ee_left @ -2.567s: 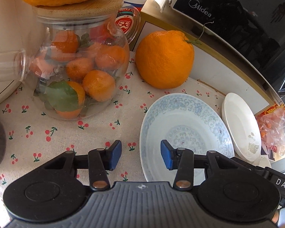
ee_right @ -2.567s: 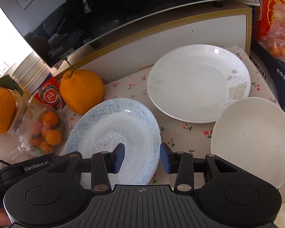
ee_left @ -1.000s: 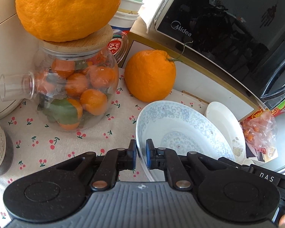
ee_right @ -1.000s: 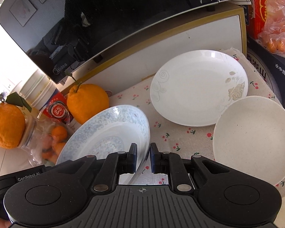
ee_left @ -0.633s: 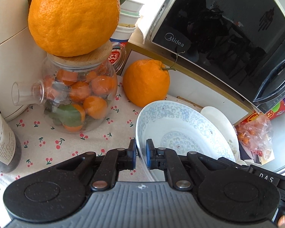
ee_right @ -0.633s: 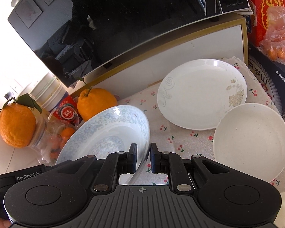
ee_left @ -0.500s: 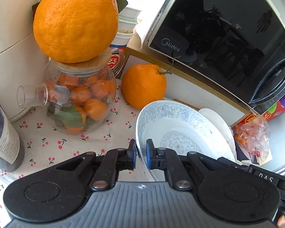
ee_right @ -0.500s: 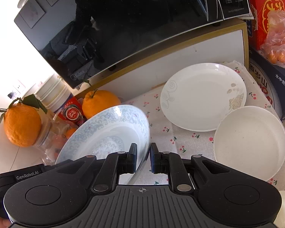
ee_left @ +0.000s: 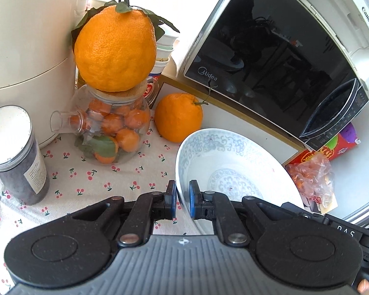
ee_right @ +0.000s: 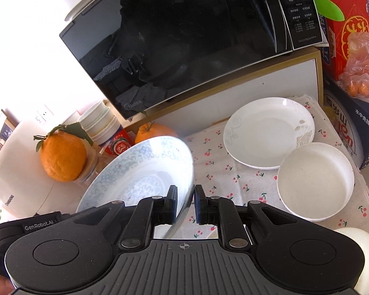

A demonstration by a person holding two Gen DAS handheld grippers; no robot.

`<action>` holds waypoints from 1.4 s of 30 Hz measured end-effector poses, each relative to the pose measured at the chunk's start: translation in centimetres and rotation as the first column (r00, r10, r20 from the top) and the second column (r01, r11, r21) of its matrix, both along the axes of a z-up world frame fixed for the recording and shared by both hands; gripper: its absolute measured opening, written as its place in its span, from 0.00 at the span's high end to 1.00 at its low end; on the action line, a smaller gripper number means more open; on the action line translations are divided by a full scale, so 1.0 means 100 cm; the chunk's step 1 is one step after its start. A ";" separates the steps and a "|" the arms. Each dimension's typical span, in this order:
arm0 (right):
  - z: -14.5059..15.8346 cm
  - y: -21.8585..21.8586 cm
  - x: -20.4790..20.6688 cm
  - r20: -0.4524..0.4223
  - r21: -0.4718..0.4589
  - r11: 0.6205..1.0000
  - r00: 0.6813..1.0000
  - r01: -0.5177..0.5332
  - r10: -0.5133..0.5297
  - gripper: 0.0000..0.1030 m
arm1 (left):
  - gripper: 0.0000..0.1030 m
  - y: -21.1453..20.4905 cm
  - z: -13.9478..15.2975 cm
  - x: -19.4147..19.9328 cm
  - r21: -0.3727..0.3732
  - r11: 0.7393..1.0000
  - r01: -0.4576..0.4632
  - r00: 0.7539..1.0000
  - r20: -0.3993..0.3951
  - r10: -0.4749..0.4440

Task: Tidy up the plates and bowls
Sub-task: 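Lift the second blue-patterned plate off the table with the left gripper, then carry the held plate with the left gripper over the first plate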

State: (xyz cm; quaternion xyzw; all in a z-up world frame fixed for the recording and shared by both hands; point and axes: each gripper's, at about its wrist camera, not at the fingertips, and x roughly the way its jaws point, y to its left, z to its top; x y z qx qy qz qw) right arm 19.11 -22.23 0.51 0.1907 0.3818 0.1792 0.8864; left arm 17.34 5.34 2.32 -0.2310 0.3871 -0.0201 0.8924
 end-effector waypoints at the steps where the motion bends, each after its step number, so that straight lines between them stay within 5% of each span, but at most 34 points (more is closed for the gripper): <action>1: 0.001 -0.001 -0.003 0.000 0.000 1.000 1.000 0.000 0.000 0.85 | 0.92 0.001 0.002 -0.004 -0.001 1.000 0.000 1.000 0.004 0.000; 24: 0.012 0.010 -0.109 0.061 -0.061 0.997 0.996 -0.055 0.058 0.85 | 0.92 0.008 0.004 -0.106 -0.006 0.999 -0.042 0.999 0.018 0.042; 42: -0.037 0.020 -0.189 -0.028 -0.134 0.986 0.995 -0.103 0.100 0.85 | 0.92 0.016 -0.033 -0.180 0.002 0.999 -0.051 0.998 -0.020 0.051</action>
